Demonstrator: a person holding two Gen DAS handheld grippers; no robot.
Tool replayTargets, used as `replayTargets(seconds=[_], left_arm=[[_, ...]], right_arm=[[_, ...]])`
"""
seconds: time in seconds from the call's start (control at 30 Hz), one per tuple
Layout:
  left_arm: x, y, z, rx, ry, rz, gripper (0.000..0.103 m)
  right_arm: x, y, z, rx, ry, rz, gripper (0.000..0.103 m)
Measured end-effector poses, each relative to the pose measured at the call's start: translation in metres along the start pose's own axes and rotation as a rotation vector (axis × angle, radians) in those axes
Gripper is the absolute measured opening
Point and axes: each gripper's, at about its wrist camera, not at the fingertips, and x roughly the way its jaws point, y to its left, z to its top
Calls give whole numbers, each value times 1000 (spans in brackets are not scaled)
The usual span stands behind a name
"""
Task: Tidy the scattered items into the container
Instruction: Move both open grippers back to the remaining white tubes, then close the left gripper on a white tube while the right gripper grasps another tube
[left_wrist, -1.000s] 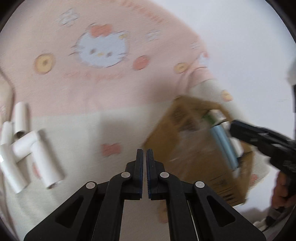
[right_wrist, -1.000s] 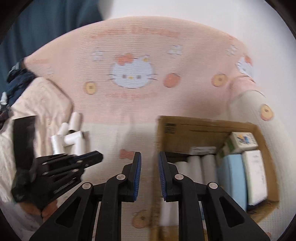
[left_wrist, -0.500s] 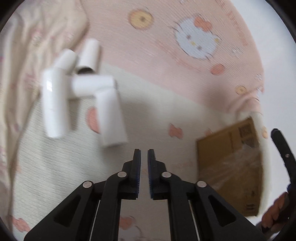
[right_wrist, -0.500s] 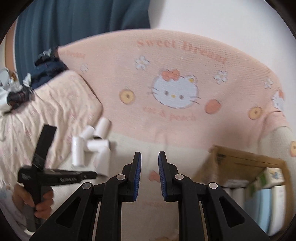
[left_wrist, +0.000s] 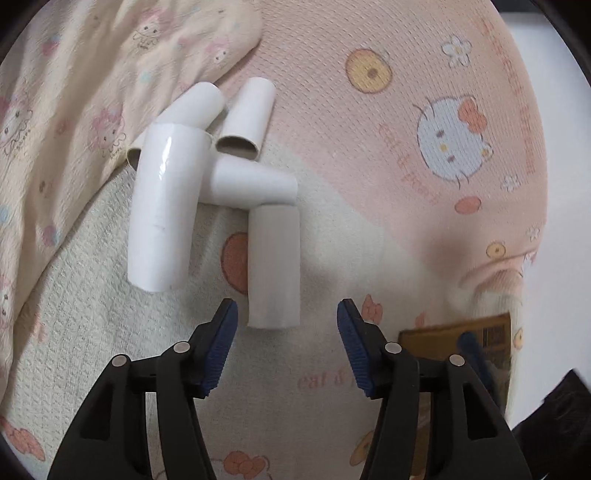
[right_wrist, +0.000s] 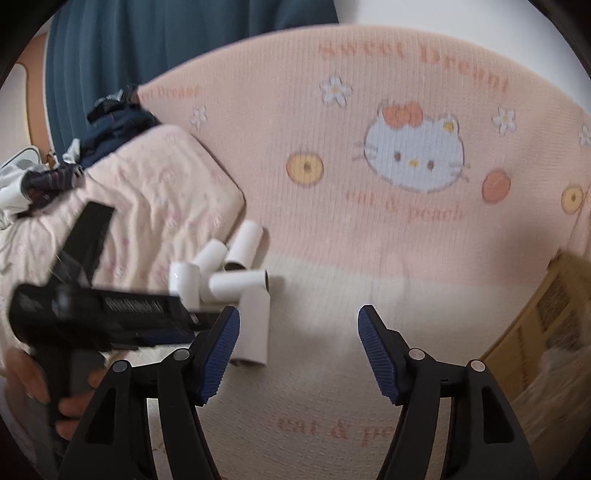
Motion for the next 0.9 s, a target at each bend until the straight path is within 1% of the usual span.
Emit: replayTargets(seconds=[0.13, 0.23, 0.3, 0.4, 0.47, 0.53, 0.6, 0.63, 0.73, 0.83, 0.9], left_arm=[[19, -3, 9, 24, 10, 37, 63], [30, -4, 13, 22, 8, 45, 63], [35, -6, 15, 33, 9, 51, 63], [49, -9, 17, 56, 41, 110, 63], [55, -2, 16, 26, 55, 115, 62], [62, 5, 15, -21, 76, 83, 58], [64, 8, 13, -58, 89, 36, 47], [65, 7, 12, -55, 95, 28, 46], [66, -2, 9, 0, 110, 36, 46], [67, -5, 3, -8, 139, -9, 46], [68, -7, -3, -25, 153, -50, 46]], right_arm=[[28, -11, -18, 68, 42, 38, 71], [55, -15, -30, 130, 126, 71, 71], [69, -19, -37, 169, 161, 98, 71], [79, -23, -42, 198, 176, 84, 71], [81, -25, -43, 212, 174, 87, 71], [82, -25, -42, 222, 178, 112, 71], [83, -22, -41, 214, 184, 133, 71], [84, -19, -41, 201, 186, 140, 71], [85, -11, -43, 147, 189, 160, 71], [87, -5, -47, 101, 208, 186, 71], [86, -6, -50, 112, 218, 210, 71]])
